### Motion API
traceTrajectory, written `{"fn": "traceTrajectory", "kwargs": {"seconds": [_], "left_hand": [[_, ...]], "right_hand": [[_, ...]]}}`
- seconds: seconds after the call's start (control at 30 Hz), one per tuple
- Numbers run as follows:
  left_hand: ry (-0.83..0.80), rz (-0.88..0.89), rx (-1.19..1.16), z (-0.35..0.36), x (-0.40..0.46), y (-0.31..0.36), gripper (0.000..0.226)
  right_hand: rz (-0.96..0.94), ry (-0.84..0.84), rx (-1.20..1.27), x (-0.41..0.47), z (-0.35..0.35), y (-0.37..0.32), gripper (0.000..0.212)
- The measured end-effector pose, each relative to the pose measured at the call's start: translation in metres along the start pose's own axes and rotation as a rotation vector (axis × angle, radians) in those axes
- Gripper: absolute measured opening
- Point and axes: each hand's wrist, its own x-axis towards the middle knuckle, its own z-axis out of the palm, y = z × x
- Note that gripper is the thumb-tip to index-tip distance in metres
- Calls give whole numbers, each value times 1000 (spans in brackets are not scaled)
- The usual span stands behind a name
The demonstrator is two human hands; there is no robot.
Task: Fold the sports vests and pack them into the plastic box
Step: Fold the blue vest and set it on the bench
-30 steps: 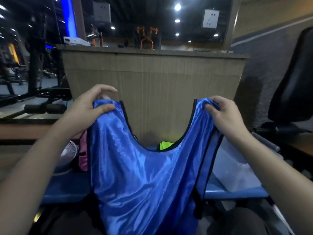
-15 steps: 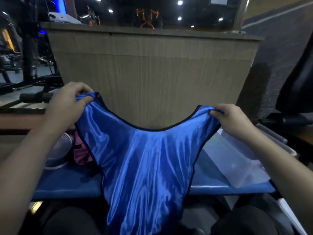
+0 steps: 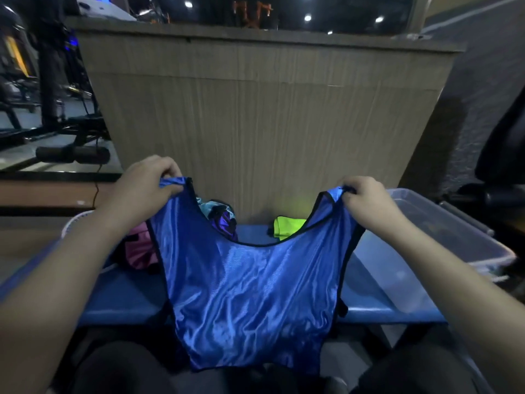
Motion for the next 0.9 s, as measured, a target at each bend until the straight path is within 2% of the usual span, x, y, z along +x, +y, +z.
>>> {"fn": "traceTrajectory", "kwargs": {"seconds": [0.13, 0.27, 0.4, 0.57, 0.8, 0.9], "left_hand": [[-32, -48, -5, 5, -3, -6, 23], [-80, -91, -44, 3, -5, -8, 22], [-127, -134, -88, 1, -5, -8, 20], [-213, -150, -89, 2, -4, -10, 13], [-217, -59, -101, 7, -3, -13, 6], [-210, -24, -90, 7, -3, -16, 12]], "right_hand": [[50, -56, 4, 1, 2, -5, 16], [56, -150, 67, 2, 1, -3, 20], [-99, -24, 26, 4, 1, -3, 11], [-194, 11, 34, 3, 6, -1, 11], [-153, 27, -78, -1, 17, 0, 9], [-167, 2, -139, 0, 17, 0, 8]]}}
